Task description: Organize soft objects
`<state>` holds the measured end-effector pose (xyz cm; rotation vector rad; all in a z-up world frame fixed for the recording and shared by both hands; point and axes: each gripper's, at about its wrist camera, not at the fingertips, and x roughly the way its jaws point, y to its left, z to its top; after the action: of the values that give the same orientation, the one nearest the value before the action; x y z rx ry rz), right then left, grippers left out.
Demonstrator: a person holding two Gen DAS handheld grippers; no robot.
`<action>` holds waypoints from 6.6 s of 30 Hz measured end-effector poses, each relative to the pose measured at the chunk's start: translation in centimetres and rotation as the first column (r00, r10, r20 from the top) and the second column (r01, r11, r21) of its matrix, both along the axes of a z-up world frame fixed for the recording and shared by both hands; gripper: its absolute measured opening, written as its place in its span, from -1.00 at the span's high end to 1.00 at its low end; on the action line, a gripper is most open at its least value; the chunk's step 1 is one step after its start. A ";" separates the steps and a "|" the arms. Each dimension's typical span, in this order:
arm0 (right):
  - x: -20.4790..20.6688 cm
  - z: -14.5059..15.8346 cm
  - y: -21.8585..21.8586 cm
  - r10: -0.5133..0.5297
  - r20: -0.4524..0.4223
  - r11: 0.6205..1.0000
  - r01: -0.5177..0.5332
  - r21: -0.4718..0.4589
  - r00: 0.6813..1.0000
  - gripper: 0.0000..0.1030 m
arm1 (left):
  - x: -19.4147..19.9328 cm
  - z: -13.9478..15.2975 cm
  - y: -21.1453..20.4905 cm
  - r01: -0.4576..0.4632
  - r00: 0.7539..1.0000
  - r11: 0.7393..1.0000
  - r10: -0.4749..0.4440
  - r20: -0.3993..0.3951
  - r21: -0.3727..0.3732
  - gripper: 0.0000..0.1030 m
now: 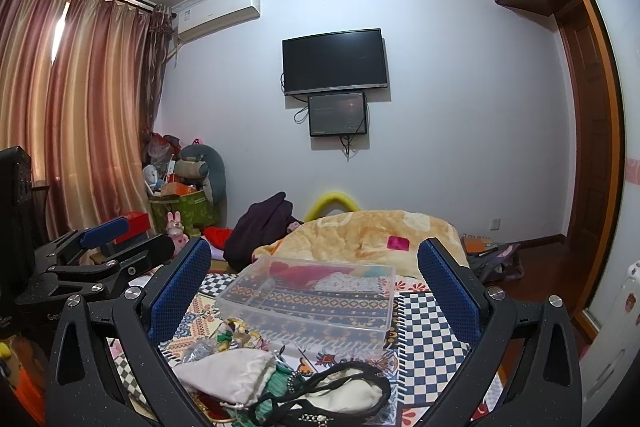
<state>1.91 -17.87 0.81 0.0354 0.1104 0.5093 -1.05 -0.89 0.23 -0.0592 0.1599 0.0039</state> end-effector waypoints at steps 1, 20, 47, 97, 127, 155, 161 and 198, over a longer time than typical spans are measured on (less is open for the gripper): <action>0.1 0.0 0.0 0.000 -0.002 1.000 0.000 0.000 1.000 -1.00 | 0.0 0.0 0.0 -0.001 1.000 1.000 0.001 0.000 0.000 -1.00; -0.1 0.1 0.1 0.002 0.000 1.000 -0.002 0.001 1.000 -1.00 | 0.1 0.1 0.1 0.000 1.000 1.000 0.000 -0.007 -0.007 -1.00; -0.2 0.0 0.2 0.005 -0.005 1.000 -0.005 0.001 1.000 -1.00 | -0.1 0.2 0.3 -0.002 1.000 1.000 0.002 -0.005 -0.017 -1.00; 6.8 -12.7 -1.2 0.011 -0.543 0.995 -0.066 -0.081 0.839 0.72 | 5.3 -13.9 1.8 0.139 0.871 0.985 -0.172 -0.460 -0.104 0.84; 8.5 -12.0 0.1 0.094 -0.584 0.995 -0.094 0.031 0.806 0.73 | 4.3 -10.2 1.3 0.135 0.924 0.988 -0.152 -0.350 -0.071 0.91; 8.6 -10.2 4.2 0.158 -0.473 0.976 -0.208 -0.056 0.867 0.73 | 5.8 -12.1 2.3 0.199 0.853 0.976 -0.216 -0.475 -0.085 -0.01; 8.2 -11.2 6.4 0.241 -0.501 0.953 -0.301 -0.042 0.831 0.73 | 5.9 -10.0 2.0 0.222 0.872 0.969 -0.246 -0.422 -0.105 -0.13; 9.6 -5.5 4.1 0.183 -0.391 0.981 -0.190 0.021 0.902 0.76 | 7.1 -6.1 3.2 0.171 0.934 0.984 -0.179 -0.309 -0.052 0.82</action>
<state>11.55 -13.80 -4.73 0.1108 0.5156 0.6897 6.07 2.36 -5.83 -0.0682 0.4828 -0.1681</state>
